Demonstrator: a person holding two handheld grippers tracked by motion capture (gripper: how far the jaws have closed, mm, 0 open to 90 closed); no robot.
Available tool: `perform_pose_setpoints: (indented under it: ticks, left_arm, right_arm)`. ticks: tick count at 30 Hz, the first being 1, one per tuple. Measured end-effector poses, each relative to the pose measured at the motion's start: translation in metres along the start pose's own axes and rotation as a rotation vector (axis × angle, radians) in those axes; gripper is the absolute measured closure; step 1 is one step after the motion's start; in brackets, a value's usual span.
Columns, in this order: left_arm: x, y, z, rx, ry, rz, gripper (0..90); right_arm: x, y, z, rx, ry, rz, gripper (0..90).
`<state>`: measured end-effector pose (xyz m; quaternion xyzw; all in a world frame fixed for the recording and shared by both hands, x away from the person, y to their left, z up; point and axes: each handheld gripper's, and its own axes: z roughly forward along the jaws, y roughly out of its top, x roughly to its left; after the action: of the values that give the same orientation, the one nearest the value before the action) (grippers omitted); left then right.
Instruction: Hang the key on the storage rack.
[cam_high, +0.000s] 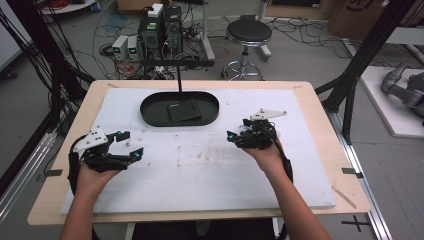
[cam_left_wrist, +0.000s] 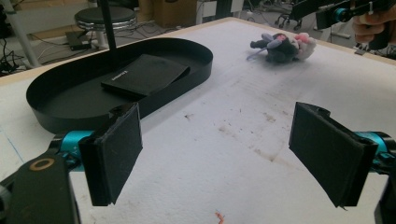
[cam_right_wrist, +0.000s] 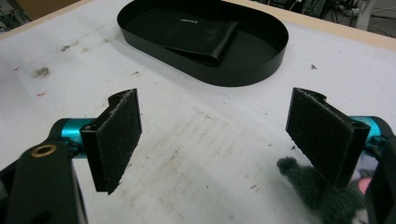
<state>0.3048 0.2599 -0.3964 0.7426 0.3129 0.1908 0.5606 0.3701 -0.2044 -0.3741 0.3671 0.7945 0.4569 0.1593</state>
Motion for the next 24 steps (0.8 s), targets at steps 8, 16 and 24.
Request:
perform_pose_setpoints:
  ticks: [8, 16, 24]
  left_arm:
    - [0.000, -0.002, 0.001, 0.017, 0.011, -0.006, 17.2]
    - [0.001, -0.006, -0.002, 0.028, 0.011, -0.011, 17.2]
    - [0.001, -0.007, -0.003, 0.029, 0.010, -0.012, 17.2]
  right_arm:
    - [-0.010, -0.009, -0.011, -0.001, -0.032, 0.012, 18.8]
    - [-0.029, -0.008, -0.017, -0.021, -0.064, 0.046, 18.8]
    - [-0.057, -0.005, -0.019, 0.029, -0.127, 0.050, 18.8]
